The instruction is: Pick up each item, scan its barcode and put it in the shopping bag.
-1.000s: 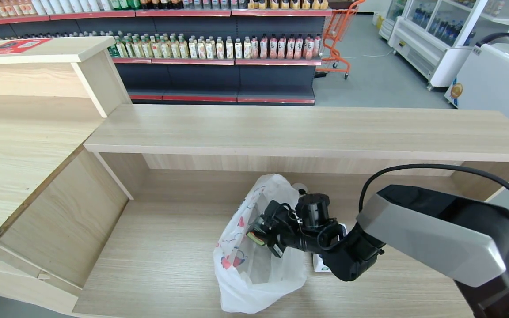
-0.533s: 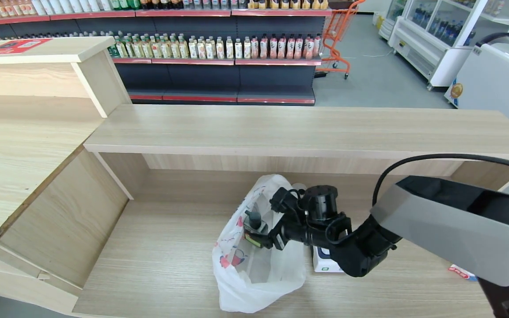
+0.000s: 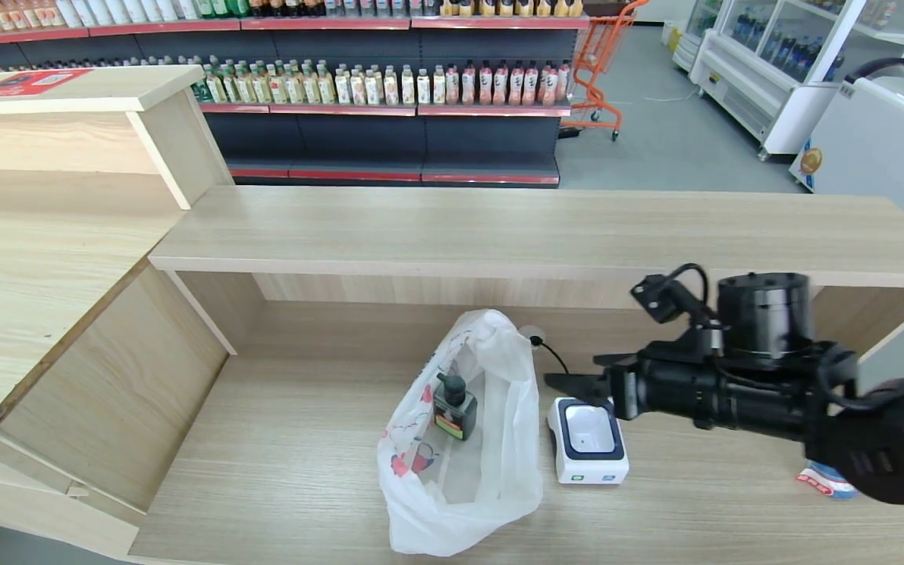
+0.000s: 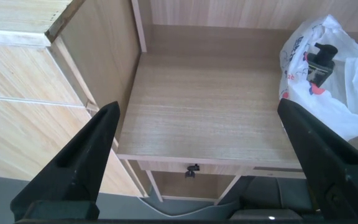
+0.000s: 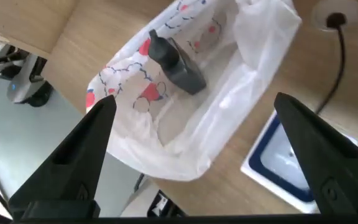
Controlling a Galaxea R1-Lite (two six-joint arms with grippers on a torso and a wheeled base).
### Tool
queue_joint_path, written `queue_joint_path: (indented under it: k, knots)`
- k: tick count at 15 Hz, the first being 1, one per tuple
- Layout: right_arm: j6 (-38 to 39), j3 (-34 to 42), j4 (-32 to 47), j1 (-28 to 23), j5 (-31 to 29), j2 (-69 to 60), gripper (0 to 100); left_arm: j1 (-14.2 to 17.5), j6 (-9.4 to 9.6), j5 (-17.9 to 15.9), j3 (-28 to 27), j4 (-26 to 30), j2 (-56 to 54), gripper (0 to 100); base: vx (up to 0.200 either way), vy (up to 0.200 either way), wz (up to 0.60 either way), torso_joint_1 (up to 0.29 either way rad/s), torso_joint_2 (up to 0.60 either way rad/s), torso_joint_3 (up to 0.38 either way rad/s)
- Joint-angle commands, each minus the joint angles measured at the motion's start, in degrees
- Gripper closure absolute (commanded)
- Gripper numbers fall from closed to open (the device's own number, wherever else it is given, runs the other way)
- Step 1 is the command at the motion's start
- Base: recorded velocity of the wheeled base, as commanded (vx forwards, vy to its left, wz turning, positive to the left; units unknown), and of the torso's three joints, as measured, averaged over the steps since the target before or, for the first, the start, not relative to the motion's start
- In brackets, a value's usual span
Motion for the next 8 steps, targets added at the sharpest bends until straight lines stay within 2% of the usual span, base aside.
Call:
queue_joint_path:
  k: [1, 3, 8]
  knots:
    - [1.55, 8.82, 4.37, -9.26, 0.23, -17.59, 0, 0.01, -0.01, 0.00, 0.00, -0.01, -0.01, 0, 0.000, 0.000, 0.00, 0.000, 0.00, 0.000]
    - [2.34, 11.11, 4.37, -11.28, 0.58, -21.46, 0, 0.01, -0.01, 0.00, 0.00, -0.01, -0.01, 0, 0.000, 0.000, 0.00, 0.000, 0.00, 0.000]
    - [2.52, 12.08, 4.28, -11.28, 0.58, -22.16, 0, 0.01, -0.01, 0.00, 0.00, -0.01, -0.01, 0, 0.000, 0.000, 0.00, 0.000, 0.00, 0.000]
